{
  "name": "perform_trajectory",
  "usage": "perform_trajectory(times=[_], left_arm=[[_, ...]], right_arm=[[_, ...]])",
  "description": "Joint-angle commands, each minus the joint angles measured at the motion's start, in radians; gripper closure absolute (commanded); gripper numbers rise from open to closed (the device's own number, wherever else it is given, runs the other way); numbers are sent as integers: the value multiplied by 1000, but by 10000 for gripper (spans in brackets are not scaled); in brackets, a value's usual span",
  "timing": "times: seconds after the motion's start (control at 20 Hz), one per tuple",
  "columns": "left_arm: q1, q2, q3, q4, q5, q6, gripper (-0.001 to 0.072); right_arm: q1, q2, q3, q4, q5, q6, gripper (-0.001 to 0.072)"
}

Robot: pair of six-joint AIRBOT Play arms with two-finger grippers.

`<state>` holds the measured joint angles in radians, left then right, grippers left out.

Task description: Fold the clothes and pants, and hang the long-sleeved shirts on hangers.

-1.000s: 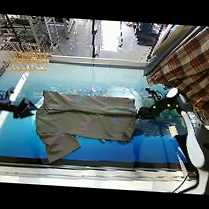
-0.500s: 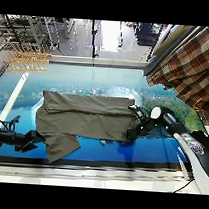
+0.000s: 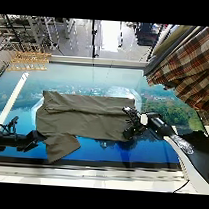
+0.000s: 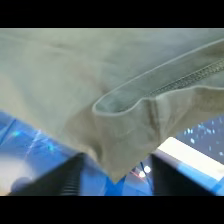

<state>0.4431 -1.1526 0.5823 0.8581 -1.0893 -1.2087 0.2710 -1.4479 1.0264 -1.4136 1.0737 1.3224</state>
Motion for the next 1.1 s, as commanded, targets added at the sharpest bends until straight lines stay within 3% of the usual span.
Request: perform_trajectory(times=[0.0, 0.05, 0.1, 0.15, 0.2, 0.3, 0.6, 0.7, 0.85, 1.05], left_arm=[[-57, -54, -2, -67, 65, -1, 73], [-77, -82, -2, -74, 71, -17, 90], [-91, -109, -2, -74, 74, -34, 239], [-100, -134, -2, -74, 74, -34, 433], [-102, -154, -2, -74, 69, -33, 704], [-89, -145, 7, -76, 24, -3, 701], [47, -13, 230, -133, -362, 72, 702], [56, -11, 337, -190, -429, 72, 702], [55, -63, 481, -343, -382, 72, 703], [36, -269, 625, -478, -232, 31, 703]], right_arm=[[4, -22, -1, -17, -28, 82, 549], [4, -21, -1, -17, -28, 106, 688], [4, -16, -1, -16, -28, 126, 695], [4, -8, 0, -15, -27, 142, 696], [3, 4, 3, -14, -23, 161, 698], [-9, 52, 4, -6, -4, 192, 698], [-65, 303, 4, 68, 164, 208, 700], [-66, 386, 4, 65, 156, 225, 700], [-79, 410, 4, -2, -18, 335, 700], [-172, 238, 5, 87, -284, 391, 701]])
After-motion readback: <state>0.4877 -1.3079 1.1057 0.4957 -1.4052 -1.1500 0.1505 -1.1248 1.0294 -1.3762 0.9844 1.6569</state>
